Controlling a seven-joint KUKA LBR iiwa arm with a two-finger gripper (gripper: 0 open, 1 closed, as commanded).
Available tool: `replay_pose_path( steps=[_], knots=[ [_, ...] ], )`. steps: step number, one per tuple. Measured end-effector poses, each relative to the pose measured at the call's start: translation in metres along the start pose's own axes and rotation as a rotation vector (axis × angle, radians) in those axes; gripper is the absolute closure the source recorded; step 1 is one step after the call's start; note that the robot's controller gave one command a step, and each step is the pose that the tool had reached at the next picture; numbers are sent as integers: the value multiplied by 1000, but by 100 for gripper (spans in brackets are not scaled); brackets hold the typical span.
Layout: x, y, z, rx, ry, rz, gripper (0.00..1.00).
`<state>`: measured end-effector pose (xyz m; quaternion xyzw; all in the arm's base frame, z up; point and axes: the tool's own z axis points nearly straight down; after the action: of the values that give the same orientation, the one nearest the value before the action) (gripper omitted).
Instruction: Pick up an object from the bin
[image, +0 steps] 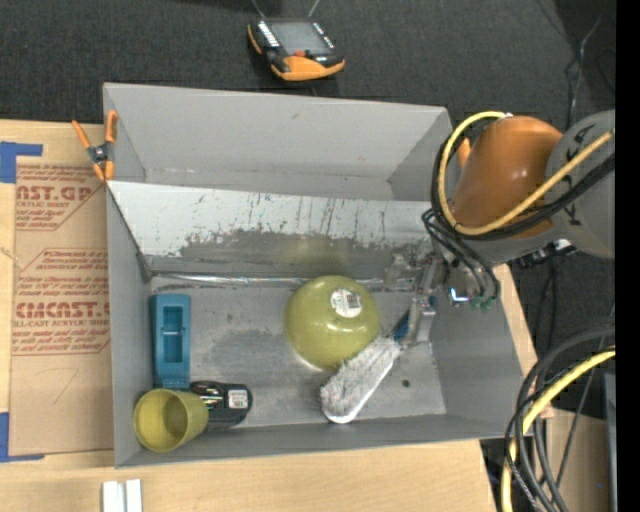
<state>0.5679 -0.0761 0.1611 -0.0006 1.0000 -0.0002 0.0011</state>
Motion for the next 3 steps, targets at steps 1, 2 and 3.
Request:
replay_pose_path(
  steps=[1, 2, 3],
  knots=[
    [0, 0, 0, 0, 0, 0, 0],
    [8, -6, 53, -1, 0, 100, 0],
    [7, 5, 69, 0, -9, 43, 0]
  ],
)
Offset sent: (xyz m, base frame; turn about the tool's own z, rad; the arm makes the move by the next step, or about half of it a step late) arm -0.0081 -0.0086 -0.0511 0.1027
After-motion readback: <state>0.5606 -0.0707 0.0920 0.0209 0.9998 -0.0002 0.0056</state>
